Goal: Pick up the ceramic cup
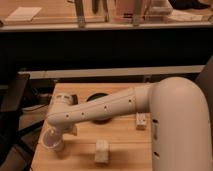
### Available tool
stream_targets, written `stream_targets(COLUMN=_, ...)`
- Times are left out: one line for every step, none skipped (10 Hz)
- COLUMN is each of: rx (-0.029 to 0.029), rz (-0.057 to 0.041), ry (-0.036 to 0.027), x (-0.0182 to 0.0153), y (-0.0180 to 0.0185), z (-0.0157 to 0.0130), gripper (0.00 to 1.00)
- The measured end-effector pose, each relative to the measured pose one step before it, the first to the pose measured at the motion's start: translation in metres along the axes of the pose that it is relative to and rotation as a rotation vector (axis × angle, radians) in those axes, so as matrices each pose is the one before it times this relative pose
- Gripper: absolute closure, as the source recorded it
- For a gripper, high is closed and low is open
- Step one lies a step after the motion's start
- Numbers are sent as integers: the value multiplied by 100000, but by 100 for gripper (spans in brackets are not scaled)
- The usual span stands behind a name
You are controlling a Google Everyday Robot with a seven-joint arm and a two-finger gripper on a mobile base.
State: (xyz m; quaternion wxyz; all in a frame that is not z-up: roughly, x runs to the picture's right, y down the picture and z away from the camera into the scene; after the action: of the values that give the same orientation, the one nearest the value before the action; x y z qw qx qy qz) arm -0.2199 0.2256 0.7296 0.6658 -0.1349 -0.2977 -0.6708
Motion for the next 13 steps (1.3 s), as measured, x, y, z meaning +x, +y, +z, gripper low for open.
stream_targets(rx=18, rz=-240, ry=57, x=48, y=-25, z=-63, gripper=39)
stream_targets(rx=-62, rz=-326, ry=-4, x=40, y=22, z=-6, gripper=35)
stream_targets(rx=-34, rz=-253, ry=14, x=40, y=7, z=-8, gripper=34)
stream_targets(rx=-20, rz=-276, ry=53, x=47, y=1, z=-32, gripper=34)
stream_targets(rx=-46, rz=-190, ry=31, x=35, y=14, z=-13, gripper=34)
stream_targets(rx=-1, rz=-253, ry=86, x=54, y=-34, z=-74, gripper=34)
stream_targets(rx=-25, rz=-276, ry=19, x=28, y=2, z=-8, gripper=30)
stream_targets(rx=-26, rz=-310, ry=17, x=33, y=0, z=-8, gripper=24)
stream_targets(rx=-74, rz=-277, ry=34, x=45, y=34, z=-4, gripper=20)
stream_targets(rx=-3, rz=-387, ry=121, x=73, y=-15, z=-57, gripper=20)
stream_targets(rx=-43, rz=-335, ry=59, x=42, y=-2, z=-23, gripper=20)
stream_targets(rx=-34, rz=-269, ry=31, x=30, y=-5, z=-14, gripper=20)
stream_targets(rx=-35, rz=-270, ry=30, x=30, y=3, z=5, gripper=20)
